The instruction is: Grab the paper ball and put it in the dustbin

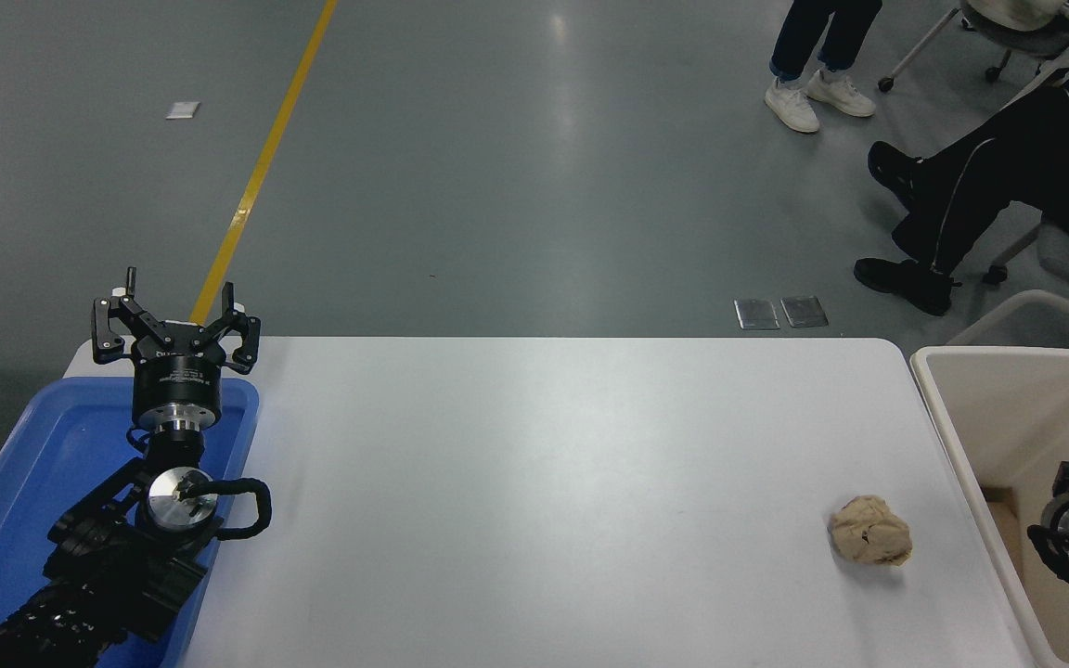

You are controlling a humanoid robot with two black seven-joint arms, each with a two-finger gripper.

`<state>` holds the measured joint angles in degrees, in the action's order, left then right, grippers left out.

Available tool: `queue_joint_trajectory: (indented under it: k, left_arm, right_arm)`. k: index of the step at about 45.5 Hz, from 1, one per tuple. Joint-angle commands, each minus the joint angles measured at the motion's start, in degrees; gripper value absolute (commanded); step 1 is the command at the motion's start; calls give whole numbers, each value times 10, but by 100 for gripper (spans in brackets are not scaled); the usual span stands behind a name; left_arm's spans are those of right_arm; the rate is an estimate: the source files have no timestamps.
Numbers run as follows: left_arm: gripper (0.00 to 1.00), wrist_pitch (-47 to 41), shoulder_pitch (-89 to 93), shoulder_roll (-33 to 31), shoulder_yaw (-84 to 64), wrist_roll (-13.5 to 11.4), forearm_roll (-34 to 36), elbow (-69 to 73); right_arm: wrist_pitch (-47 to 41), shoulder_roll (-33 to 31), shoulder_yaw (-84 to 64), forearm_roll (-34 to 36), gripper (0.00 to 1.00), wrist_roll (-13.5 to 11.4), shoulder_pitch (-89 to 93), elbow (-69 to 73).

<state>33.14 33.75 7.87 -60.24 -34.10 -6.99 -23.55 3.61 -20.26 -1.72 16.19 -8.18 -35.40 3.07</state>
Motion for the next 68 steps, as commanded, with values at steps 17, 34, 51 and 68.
queue_joint_trajectory:
  k: [17,34,51,68]
  left_arm:
    - [99,-1,0,0,0,-1,0,0]
    - [99,-1,0,0,0,-1,0,1]
    - [99,-1,-1,0,0,0,0,1]
    - [99,0,0,0,0,1,0,0]
  right_arm:
    - [1,1,-7,0,10,4,-1,-3]
    - [6,-1,-7,0,100,4,-20,-4]
    - [2,-86,-19,-19,100,2,-125,131]
    - [-4,-246,-311,-106,100,4,-364,503]
